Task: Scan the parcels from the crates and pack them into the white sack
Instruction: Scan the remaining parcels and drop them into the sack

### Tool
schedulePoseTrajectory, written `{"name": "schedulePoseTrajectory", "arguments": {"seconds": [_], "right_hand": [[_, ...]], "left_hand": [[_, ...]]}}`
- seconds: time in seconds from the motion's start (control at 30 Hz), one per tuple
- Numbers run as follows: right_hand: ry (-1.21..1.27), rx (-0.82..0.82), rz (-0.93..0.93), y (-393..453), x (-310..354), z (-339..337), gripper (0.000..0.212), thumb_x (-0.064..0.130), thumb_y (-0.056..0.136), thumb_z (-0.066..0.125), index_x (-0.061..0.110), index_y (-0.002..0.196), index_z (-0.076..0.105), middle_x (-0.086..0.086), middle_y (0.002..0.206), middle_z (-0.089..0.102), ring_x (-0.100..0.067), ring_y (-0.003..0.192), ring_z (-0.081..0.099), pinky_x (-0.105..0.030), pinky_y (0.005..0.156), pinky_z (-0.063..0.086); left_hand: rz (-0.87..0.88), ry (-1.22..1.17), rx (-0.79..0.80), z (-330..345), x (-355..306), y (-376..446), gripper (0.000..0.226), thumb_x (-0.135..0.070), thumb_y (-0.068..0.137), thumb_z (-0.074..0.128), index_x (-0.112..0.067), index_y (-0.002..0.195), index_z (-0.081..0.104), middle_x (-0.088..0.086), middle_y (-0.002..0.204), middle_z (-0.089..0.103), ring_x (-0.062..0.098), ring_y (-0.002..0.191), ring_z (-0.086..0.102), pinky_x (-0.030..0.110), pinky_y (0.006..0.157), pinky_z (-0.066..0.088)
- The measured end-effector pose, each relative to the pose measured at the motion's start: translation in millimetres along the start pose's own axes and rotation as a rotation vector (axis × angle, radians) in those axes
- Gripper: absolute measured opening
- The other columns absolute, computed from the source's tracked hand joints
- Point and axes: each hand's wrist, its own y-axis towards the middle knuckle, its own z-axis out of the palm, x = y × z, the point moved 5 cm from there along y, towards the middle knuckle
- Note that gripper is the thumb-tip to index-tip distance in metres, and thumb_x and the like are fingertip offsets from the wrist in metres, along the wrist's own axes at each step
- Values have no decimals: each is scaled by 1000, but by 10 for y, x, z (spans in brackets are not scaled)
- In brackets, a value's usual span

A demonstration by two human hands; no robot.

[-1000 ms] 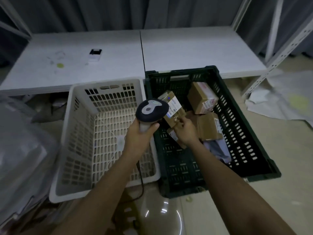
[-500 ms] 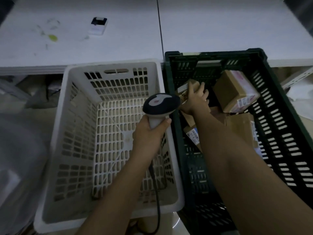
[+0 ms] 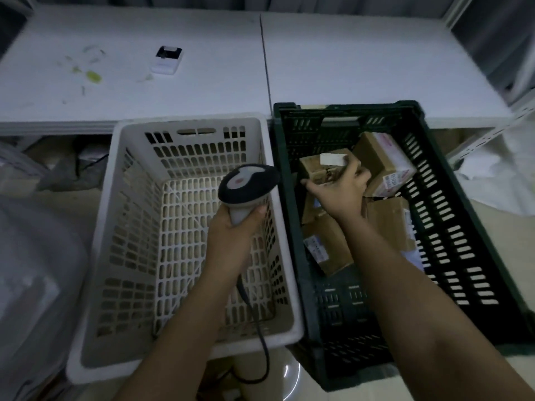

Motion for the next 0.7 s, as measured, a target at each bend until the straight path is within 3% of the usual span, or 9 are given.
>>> {"name": "schedulePoseTrajectory", "arguments": {"seconds": [0.1,0.2,0.3,0.4,0.5,0.6,0.7], "right_hand": [[169,-72,37,-278,51,-492,100,55,66,82,25,144,28,-14,149,13,-36,138,23,-46,110,35],[278,-97,53,-607,177,-921,96,58,67,81,32,144,28,-7,153,8,-31,142,18,-43,111,34],[299,-46,-8,-980,403,-1235,96,59,66,80,36,143,28,-6,152,8,-30,143,15,-46,112,34],[189,17,-124,-1332,669,-1529,95,59,68,78,38,145,27,-6,151,11,-28,143,14,-46,112,32],[-19,119,-256,-1671,884,-1706,104,64,70,74,38,152,14,-7,154,11,-29,143,11,-51,113,27],[-230,310,-324,-1995,936,-1520,119,68,69,71,33,155,-3,-11,154,14,-34,141,16,-48,110,28],[-329,423,-295,-2251,823,-1188,125,76,67,66,30,154,-11,-14,159,13,-40,143,15,-52,112,27]], "left_hand": [[27,-20,-19,-67,-106,-203,34,-16,87,67,-18,120,59,1,107,67,19,98,63,29,86,51],[94,-20,6,-111,-233,-494,31,-14,87,66,-26,114,57,-11,99,65,6,90,61,20,80,49],[149,44,84,-174,-262,-824,32,-13,87,67,-29,113,57,-9,102,66,8,91,62,16,75,50],[189,73,77,-279,-313,-1170,36,-16,86,68,-27,118,55,-16,101,64,-3,90,61,12,71,48],[249,71,-9,-383,-428,-1487,34,-17,87,68,-31,113,52,-23,94,59,-11,79,56,4,64,43],[296,55,-55,-450,-494,-1716,35,-17,86,69,-28,114,50,-19,94,58,1,86,57,16,74,43],[303,49,-50,-483,-451,-1912,35,-16,85,69,-26,114,51,-19,95,57,-5,83,54,19,79,41]]}}
